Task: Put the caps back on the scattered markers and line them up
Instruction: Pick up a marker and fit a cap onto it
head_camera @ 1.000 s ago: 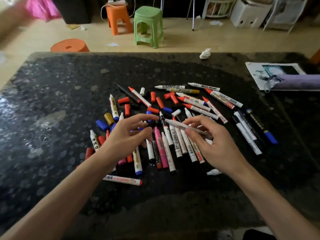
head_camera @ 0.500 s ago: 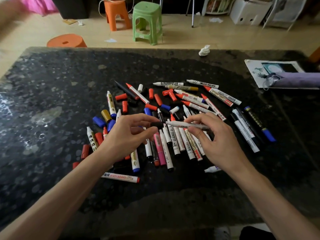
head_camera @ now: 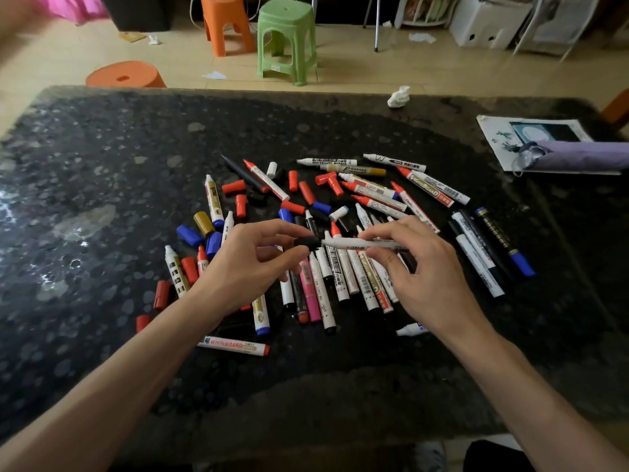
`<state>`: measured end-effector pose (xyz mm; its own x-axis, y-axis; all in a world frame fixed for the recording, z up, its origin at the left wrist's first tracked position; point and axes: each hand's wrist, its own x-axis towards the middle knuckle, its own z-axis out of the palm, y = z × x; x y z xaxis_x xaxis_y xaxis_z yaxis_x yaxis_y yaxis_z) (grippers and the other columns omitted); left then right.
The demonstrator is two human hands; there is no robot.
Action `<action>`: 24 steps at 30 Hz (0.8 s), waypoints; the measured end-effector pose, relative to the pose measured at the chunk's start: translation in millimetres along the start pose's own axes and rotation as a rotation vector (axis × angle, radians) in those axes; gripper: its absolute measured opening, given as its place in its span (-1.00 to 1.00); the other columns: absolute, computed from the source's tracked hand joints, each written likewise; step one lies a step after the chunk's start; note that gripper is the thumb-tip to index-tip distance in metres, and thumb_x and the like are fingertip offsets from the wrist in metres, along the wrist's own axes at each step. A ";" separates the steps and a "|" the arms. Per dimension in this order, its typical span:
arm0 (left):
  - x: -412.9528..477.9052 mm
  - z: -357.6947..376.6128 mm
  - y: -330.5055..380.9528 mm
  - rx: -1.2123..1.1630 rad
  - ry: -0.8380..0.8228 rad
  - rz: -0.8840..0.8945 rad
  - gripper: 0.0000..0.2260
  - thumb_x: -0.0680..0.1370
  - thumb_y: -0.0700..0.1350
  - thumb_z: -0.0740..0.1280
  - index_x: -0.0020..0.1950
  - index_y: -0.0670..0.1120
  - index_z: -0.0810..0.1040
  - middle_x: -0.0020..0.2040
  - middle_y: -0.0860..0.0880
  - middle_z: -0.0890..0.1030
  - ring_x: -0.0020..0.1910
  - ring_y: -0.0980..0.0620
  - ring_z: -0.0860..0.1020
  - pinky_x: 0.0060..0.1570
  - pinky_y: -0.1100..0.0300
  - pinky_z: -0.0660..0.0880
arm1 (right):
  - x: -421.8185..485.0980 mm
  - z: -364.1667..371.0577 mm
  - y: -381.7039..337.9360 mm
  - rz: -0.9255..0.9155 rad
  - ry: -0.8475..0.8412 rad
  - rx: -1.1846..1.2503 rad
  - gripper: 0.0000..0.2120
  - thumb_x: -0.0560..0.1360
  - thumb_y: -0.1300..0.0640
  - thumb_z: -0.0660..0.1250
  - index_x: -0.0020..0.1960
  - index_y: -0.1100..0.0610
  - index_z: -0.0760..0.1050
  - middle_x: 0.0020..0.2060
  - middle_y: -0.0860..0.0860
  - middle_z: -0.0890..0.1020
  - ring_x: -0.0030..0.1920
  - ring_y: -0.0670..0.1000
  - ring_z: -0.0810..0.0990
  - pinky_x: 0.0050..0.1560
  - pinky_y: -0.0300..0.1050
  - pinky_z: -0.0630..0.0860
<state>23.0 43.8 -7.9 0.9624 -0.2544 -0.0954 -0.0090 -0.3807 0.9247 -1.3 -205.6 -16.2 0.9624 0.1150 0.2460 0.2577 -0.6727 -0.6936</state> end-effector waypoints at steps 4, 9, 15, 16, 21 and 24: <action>-0.7 4.9 1.9 0.001 -0.030 0.016 -0.81 0.58 -0.18 0.45 0.17 -0.01 0.68 -0.01 -0.01 0.75 -0.09 0.08 0.74 0.08 0.15 0.65 | -3.0 5.1 -3.9 -0.030 -0.021 -0.006 -0.81 0.61 0.10 0.41 0.21 -0.01 0.66 0.04 -0.12 0.60 0.12 -0.12 0.59 0.14 -0.04 0.58; -1.5 12.6 2.3 0.044 0.022 0.075 -0.80 0.55 -0.21 0.46 0.16 -0.06 0.70 -0.06 0.05 0.76 -0.09 0.16 0.73 0.08 0.26 0.63 | -5.7 9.5 -4.0 -0.054 -0.003 -0.019 -0.79 0.62 0.11 0.39 0.24 0.02 0.66 0.03 -0.10 0.61 0.09 -0.09 0.61 0.08 0.02 0.61; -0.3 17.3 1.6 0.076 0.034 0.085 -0.80 0.56 -0.23 0.46 0.17 -0.07 0.69 -0.09 0.05 0.75 -0.10 0.18 0.73 0.08 0.27 0.63 | -10.0 9.9 -7.4 -0.044 0.005 -0.086 -0.80 0.62 0.05 0.36 0.21 0.02 0.65 0.00 -0.13 0.62 0.06 -0.10 0.60 0.08 0.02 0.59; 0.0 19.7 1.4 0.089 0.017 0.084 -0.79 0.56 -0.22 0.46 0.17 -0.05 0.69 -0.08 0.06 0.75 -0.09 0.19 0.72 0.09 0.25 0.63 | -10.1 8.4 -8.5 -0.038 -0.020 -0.120 -0.80 0.61 -0.02 0.35 0.19 -0.01 0.63 -0.01 -0.16 0.63 0.04 -0.14 0.59 0.09 0.01 0.58; 3.0 42.1 -0.3 0.179 -0.043 0.109 -0.74 0.58 -0.14 0.45 0.25 0.08 0.63 0.02 0.18 0.71 0.03 0.28 0.67 0.11 0.23 0.62 | -6.8 -9.0 -5.3 0.000 -0.122 -0.208 -0.83 0.56 -0.17 0.38 0.07 -0.12 0.60 -0.11 -0.22 0.64 -0.03 -0.19 0.60 0.15 0.06 0.55; 10.8 44.3 2.7 0.134 0.015 0.122 -0.63 0.58 -0.10 0.45 0.38 0.06 0.56 0.15 0.19 0.68 0.11 0.31 0.64 0.10 0.29 0.60 | -9.9 -25.4 11.4 0.062 -0.003 -0.286 -0.85 0.53 -0.14 0.44 0.05 -0.11 0.64 -0.09 -0.21 0.64 -0.02 -0.14 0.57 0.12 0.08 0.55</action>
<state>21.3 0.7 -22.8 0.9559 -0.2930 0.0204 -0.1607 -0.4636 0.8713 -10.1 -233.0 -9.3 0.9760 0.0692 0.2065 0.1640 -0.8573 -0.4880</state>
